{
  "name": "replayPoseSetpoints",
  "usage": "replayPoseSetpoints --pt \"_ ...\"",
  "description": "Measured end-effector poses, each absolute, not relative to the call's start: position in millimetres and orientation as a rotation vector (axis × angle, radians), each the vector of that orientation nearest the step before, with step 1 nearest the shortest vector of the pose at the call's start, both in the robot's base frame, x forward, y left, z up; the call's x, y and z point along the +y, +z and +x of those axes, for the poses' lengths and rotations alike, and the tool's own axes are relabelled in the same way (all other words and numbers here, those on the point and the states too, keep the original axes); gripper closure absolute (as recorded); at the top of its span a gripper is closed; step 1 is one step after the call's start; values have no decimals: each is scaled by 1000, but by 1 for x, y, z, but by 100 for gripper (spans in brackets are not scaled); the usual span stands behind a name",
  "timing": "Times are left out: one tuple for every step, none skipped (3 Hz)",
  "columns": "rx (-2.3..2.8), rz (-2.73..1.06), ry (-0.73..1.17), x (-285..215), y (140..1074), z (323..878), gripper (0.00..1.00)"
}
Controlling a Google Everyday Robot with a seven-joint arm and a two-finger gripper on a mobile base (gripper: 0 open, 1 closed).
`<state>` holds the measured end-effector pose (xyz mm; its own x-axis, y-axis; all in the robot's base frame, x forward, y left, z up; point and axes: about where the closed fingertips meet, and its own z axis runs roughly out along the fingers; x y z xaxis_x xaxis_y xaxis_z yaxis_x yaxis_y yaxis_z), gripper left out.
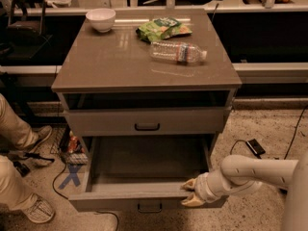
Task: Open middle drawer
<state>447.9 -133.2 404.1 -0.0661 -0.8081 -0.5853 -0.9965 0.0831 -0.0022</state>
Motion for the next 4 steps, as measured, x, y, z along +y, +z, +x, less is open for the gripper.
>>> replayPoseSetpoints --pt "1929 -1776 572 -133 405 448 38" --pt "1928 -1778 575 -132 404 447 15" --pt "1928 -1780 584 -134 405 442 0" --pt "1931 -1776 592 -139 409 435 0"
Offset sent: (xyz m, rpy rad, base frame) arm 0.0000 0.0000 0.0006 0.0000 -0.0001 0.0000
